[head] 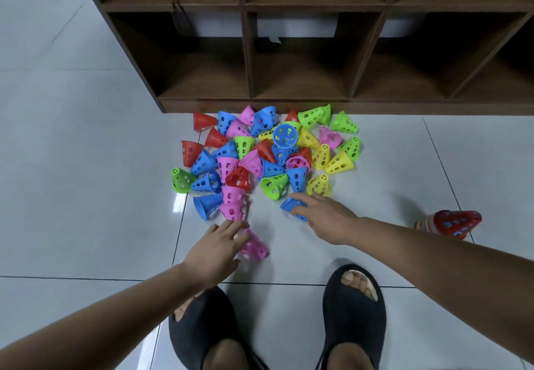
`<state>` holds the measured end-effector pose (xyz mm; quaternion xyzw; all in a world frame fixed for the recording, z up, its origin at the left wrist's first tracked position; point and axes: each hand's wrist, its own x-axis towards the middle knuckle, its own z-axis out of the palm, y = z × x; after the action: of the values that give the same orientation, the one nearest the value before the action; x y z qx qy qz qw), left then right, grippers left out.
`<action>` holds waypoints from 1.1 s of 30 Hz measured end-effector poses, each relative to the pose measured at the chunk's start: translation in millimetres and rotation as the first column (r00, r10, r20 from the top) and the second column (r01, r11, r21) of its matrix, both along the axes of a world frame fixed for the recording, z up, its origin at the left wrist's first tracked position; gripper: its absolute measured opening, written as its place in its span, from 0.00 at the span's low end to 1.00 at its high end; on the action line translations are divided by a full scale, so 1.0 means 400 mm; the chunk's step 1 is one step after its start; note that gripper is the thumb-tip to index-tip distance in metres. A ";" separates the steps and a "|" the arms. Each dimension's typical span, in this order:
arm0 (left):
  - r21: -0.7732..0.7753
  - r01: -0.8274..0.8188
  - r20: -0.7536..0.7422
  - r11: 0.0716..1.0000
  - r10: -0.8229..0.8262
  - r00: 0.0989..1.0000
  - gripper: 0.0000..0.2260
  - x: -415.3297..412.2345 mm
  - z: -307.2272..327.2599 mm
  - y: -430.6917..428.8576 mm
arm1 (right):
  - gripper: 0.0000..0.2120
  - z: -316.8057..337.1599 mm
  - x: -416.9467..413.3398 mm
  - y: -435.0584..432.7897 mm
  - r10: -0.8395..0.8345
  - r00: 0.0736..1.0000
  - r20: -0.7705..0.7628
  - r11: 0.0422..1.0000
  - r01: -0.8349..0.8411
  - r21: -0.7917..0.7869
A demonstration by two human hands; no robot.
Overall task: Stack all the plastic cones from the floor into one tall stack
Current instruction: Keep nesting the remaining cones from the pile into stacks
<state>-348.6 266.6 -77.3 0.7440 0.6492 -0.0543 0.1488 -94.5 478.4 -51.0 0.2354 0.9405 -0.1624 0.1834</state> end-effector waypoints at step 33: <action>-0.083 -0.646 0.863 0.759 0.379 0.335 0.19 0.163 0.169 0.158 | 0.06 -0.016 0.009 -0.034 -0.946 0.319 0.067 0.135 0.571 -0.810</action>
<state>-283.5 329.7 -9.8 0.4391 0.6953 0.4514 0.3463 -90.7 465.0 -57.2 0.5575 0.5275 -0.6345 -0.0915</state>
